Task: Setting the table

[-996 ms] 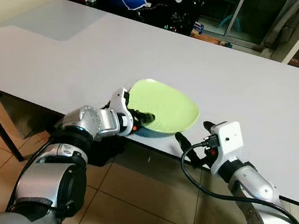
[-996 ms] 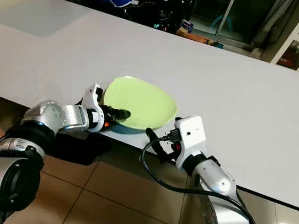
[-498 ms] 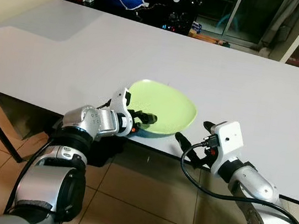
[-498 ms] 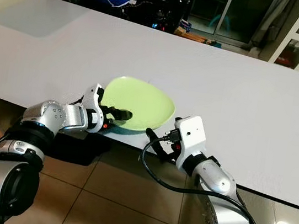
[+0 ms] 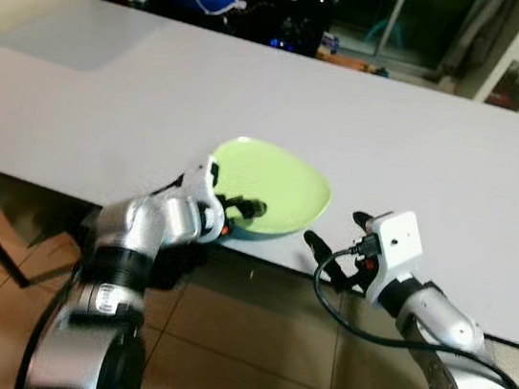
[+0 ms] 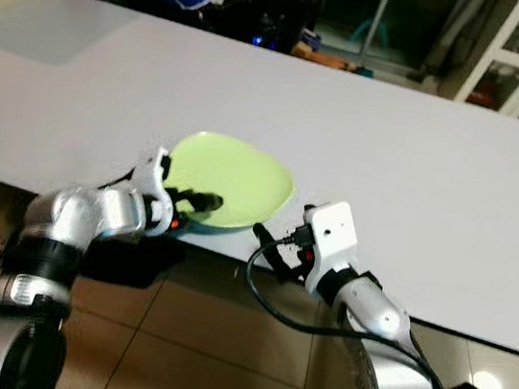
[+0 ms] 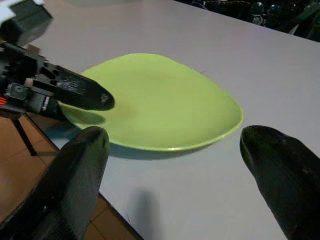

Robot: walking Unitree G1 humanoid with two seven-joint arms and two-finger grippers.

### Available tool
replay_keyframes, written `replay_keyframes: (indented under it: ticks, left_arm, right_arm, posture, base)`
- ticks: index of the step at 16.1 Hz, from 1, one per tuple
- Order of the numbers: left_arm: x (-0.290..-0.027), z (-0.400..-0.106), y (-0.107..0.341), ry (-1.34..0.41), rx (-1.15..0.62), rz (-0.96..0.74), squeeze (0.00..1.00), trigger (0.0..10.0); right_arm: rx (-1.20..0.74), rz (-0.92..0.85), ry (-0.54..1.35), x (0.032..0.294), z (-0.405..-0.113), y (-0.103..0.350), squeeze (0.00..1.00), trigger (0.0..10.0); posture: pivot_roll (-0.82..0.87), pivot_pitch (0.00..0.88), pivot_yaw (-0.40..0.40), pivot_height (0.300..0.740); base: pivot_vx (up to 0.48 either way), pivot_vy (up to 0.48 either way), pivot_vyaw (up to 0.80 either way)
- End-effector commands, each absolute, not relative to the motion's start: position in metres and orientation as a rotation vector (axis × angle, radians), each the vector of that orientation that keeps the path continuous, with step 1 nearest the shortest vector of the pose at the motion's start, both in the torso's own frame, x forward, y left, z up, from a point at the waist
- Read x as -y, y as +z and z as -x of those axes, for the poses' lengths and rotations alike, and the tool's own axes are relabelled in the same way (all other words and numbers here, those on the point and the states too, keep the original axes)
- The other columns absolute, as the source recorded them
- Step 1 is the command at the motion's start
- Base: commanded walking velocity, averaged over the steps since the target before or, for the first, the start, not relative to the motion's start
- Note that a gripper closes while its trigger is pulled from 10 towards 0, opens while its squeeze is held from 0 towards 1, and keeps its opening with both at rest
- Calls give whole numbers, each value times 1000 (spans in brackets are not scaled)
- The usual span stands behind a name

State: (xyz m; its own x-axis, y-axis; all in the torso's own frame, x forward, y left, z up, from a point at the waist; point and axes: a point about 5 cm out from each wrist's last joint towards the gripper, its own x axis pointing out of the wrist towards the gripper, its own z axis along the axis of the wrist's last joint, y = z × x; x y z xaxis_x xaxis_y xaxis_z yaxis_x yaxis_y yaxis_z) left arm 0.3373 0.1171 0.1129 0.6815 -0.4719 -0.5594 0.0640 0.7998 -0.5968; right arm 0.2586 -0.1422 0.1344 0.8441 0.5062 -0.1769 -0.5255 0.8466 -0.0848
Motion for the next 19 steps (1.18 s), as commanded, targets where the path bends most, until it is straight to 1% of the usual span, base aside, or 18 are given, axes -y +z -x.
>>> replay_keyframes:
  ticks: [1, 5, 8, 14, 15, 17, 18, 19]
  left_arm:
    - [-128, -329, 100, -240, -834, 549, 0, 10000]
    - [-133, -322, 94, -215, -839, 538, 0, 10000]
    - [-136, -310, 103, -193, -811, 477, 0, 10000]
    - [-147, -289, 107, -140, -803, 392, 0, 10000]
    - [-149, -287, 111, -132, -777, 378, 0, 10000]
    - [-153, -286, 131, -138, -624, 309, 0, 10000]
    - [-158, -291, 166, -144, -332, 202, 0, 10000]
    - [-158, -288, 196, -157, -132, 52, 0, 10000]
  right_arm:
    - [-150, 130, 542, 144, -261, 135, 0, 10000]
    - [-148, 128, 550, 142, -263, 134, 0, 10000]
    - [-141, 129, 545, 144, -261, 136, 0, 10000]
    - [-148, 127, 553, 143, -260, 134, 0, 10000]
    - [-146, 127, 554, 143, -260, 135, 0, 10000]
    - [-129, 121, 545, 144, -261, 139, 0, 10000]
    - [-85, 72, 507, 146, -263, 146, 0, 10000]
    - [-40, 10, 452, 148, -266, 154, 0, 10000]
  posture:
    - [25, 0, -23, 740]
    - [33, 0, -27, 740]
    - [30, 0, -14, 740]
    - [41, 0, -19, 740]
    - [39, 0, -18, 740]
    - [35, 0, -15, 740]
    - [33, 0, -14, 740]
    - [36, 0, -16, 740]
  base:
    - [0, 0, 0]
    - [0, 0, 0]
    - [0, 0, 0]
    - [0, 0, 0]
    - [0, 0, 0]
    - [0, 0, 0]
    - [0, 0, 0]
    - [0, 0, 0]
